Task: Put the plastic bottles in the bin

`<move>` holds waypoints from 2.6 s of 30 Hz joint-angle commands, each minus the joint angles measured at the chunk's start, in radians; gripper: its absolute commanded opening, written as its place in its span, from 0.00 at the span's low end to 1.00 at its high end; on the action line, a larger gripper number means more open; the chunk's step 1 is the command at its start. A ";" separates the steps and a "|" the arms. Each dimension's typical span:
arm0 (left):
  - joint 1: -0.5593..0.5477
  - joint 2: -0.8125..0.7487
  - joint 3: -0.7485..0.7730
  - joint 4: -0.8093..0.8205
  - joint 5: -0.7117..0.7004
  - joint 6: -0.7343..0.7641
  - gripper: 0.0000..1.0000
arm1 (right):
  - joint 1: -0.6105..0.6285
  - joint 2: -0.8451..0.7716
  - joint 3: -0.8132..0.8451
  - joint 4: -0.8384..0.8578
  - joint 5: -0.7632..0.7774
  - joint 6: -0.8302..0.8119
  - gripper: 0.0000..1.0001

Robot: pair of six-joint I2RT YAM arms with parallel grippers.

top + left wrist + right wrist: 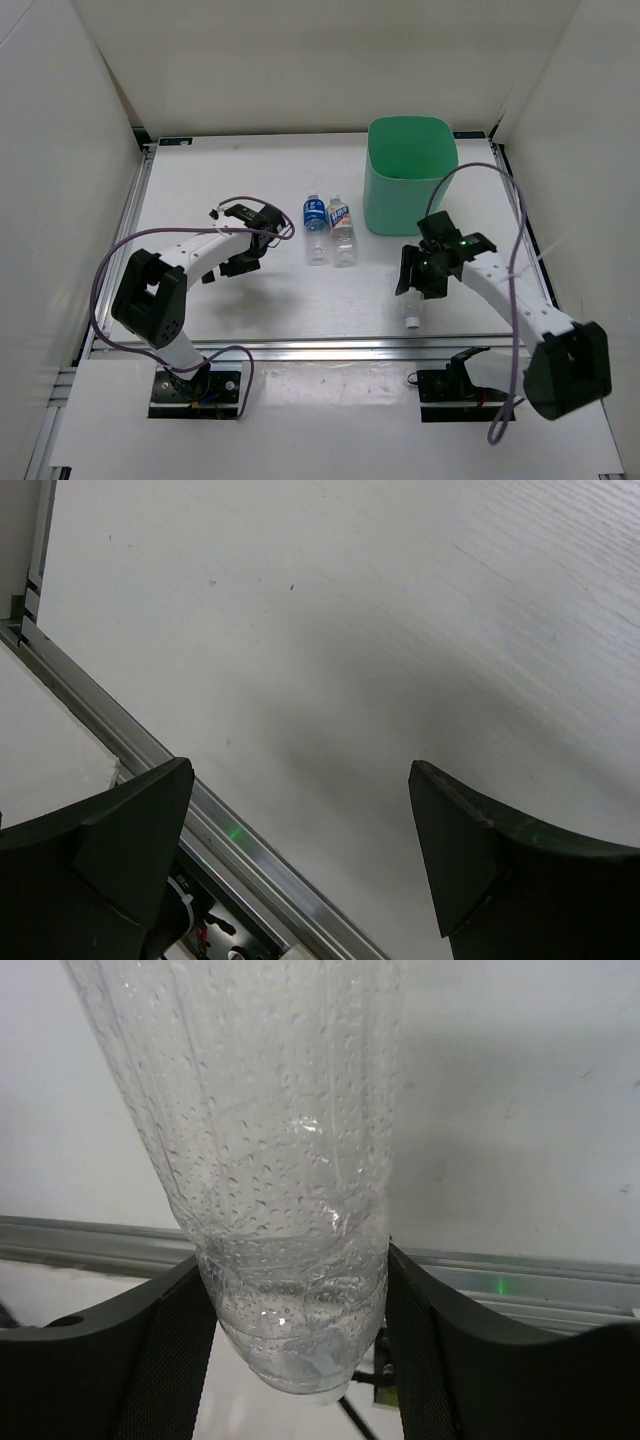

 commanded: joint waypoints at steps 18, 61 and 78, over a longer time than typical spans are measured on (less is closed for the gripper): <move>-0.004 -0.002 0.204 0.137 0.205 0.230 1.00 | -0.116 0.640 1.562 -0.180 0.219 -0.060 0.47; 0.060 0.530 0.601 0.459 0.830 0.402 0.72 | -0.156 0.115 1.033 -0.231 0.116 -0.067 1.00; 0.083 0.449 1.094 0.474 0.742 0.302 0.59 | -0.156 0.105 0.985 -0.212 0.076 -0.067 1.00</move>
